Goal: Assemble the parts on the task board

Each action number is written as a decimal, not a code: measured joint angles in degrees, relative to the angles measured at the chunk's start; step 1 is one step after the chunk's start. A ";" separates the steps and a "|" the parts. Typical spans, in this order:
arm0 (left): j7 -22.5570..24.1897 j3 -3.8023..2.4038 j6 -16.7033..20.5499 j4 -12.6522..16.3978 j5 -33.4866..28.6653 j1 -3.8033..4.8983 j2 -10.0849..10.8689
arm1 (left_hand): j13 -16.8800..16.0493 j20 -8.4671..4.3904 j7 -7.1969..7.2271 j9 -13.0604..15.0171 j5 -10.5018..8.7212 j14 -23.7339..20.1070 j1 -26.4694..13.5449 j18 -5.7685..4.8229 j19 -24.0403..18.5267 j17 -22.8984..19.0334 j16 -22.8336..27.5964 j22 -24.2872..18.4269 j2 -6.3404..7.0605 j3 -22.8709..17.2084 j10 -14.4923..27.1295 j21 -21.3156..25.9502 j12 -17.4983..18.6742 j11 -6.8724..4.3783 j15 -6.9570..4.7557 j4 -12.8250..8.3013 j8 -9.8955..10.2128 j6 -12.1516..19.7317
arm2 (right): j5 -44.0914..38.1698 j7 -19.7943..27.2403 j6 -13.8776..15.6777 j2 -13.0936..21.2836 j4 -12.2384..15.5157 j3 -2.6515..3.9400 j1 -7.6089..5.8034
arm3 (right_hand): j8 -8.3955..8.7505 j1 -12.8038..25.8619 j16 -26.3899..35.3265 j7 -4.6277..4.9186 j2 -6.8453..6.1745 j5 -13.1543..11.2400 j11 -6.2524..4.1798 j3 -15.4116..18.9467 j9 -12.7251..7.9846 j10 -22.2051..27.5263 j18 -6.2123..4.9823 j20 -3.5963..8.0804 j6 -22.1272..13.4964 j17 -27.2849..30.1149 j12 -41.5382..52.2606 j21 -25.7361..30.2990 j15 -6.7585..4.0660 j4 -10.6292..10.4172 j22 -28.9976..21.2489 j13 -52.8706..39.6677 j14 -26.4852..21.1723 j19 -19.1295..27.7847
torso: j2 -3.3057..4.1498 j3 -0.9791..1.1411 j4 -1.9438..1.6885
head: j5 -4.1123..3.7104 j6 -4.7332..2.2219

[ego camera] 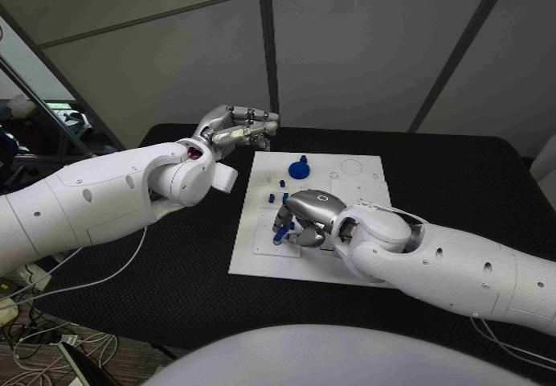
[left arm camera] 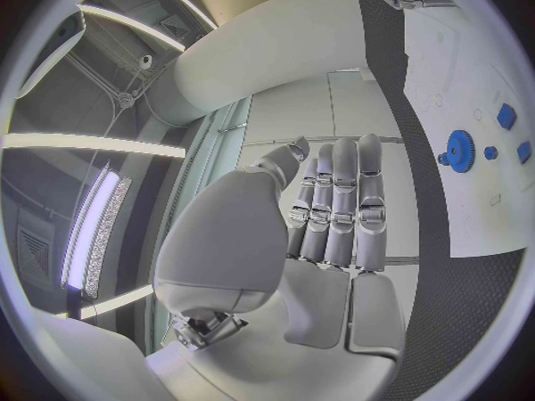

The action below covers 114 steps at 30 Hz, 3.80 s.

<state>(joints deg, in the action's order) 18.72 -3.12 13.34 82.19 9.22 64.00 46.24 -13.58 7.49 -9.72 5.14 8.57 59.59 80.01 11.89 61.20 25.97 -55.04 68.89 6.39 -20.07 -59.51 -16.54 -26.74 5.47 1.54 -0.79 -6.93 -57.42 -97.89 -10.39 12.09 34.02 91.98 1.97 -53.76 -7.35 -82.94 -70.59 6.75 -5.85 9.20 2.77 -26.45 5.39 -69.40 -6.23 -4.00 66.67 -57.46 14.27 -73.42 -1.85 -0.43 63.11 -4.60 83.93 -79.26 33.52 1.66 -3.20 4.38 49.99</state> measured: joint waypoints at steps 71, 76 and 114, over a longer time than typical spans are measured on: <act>-0.57 0.03 -0.17 0.11 0.00 0.06 1.66 | -0.06 0.00 0.00 -0.05 0.00 -0.21 -0.23 -0.01 0.00 -0.04 0.00 -0.13 -0.23 0.26 0.51 0.23 -0.49 0.09 0.20 -0.06 0.00 0.00 | 9.34 0.20 14.15 17.71 11.41 -1.01 -2.10 | -1.33 9.76 -0.33 0.23 -3.50 3.85 -0.67 9.16 0.18 -4.78 0.01 -0.27 -6.14 1.15 9.81 0.37 -0.14 -5.27 -0.95 -5.28 0.12 0.70 | -0.31 -0.03 0.44 | -3.70 0.00; -0.71 0.09 -0.14 0.46 0.00 0.05 2.52 | -0.11 0.00 0.00 -0.06 0.00 -0.21 -0.48 -0.01 0.00 -0.09 0.00 -0.21 -0.48 0.48 0.51 0.23 -0.49 0.09 0.20 0.17 0.00 0.00 | 17.20 -1.05 15.06 23.69 13.01 -1.10 -2.27 | -3.16 13.67 -4.14 -1.11 -5.21 13.02 -1.77 16.12 1.08 -6.32 0.94 1.46 -5.78 -4.91 25.31 -2.35 -1.35 -8.82 3.10 -20.81 0.11 -1.68 | -0.46 -0.03 0.97 | -5.89 0.00; -0.92 0.20 -0.04 1.45 -0.01 -0.29 3.54 | -0.09 0.00 0.00 -0.09 0.00 -0.21 -0.46 -0.01 0.00 -0.08 0.00 -0.25 -0.46 0.54 0.49 0.22 -0.49 0.09 0.20 0.23 0.00 0.00 | 13.92 -21.89 7.37 23.34 12.66 -1.23 0.58 | -12.78 14.47 -10.93 -0.82 -1.85 16.17 -1.95 34.43 7.30 -4.41 1.81 1.14 -12.27 -17.15 50.45 -5.99 -1.34 -16.35 9.33 -54.31 0.11 -3.60 | -0.75 -0.17 2.67 | -7.66 0.00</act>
<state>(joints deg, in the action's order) 17.81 -2.93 13.29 83.64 9.22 63.71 49.78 -13.66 7.49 -9.72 5.06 8.57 59.38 79.55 11.88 61.20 25.90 -55.04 68.64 5.94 -19.53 -59.02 -16.32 -27.23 5.56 1.74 -0.56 -6.93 -57.42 -83.97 -32.28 19.47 57.36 104.64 0.74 -53.18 -20.12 -68.47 -81.52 5.93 -7.69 25.36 0.82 7.98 12.69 -73.81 -4.42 -2.86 54.40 -74.61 64.72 -79.41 -3.19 -16.78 72.45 -58.92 84.04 -82.86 32.78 1.49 -0.53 -3.28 49.99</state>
